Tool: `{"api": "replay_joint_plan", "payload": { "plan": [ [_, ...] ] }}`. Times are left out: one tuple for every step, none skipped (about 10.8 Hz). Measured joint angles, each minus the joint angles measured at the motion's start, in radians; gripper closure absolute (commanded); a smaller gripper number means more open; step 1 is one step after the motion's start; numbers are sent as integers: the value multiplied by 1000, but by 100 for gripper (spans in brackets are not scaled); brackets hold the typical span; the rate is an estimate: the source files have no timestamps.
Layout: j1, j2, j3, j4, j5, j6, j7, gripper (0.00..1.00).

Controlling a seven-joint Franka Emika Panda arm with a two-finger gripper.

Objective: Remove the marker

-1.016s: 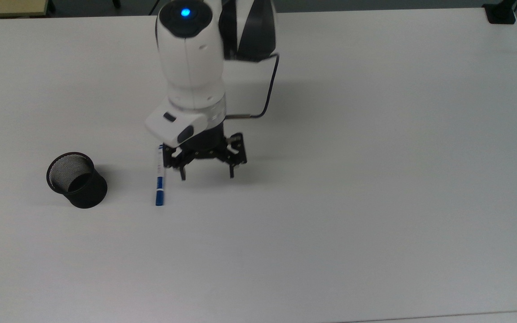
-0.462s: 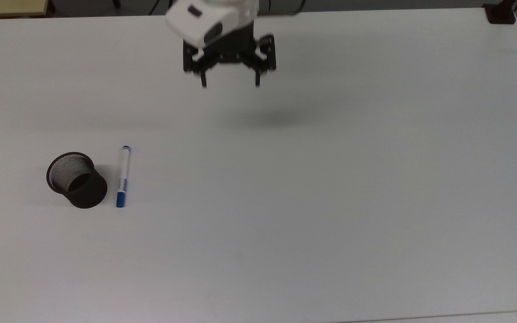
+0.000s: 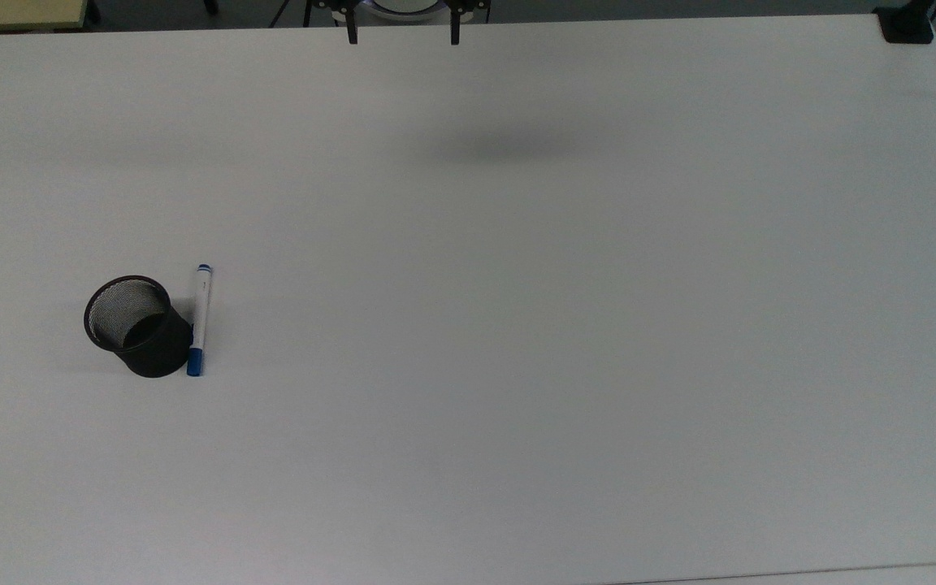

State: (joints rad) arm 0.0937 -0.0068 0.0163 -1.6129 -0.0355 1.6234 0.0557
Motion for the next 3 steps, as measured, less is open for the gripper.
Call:
{"api": "replay_joint_plan", "payload": {
  "plan": [
    [-11,-6,0,-12,0,0,0,0],
    [-33,-6,4,-19,0,0,0,0],
    [-52,-6,9,-21,0,0,-1,0]
  ]
}}
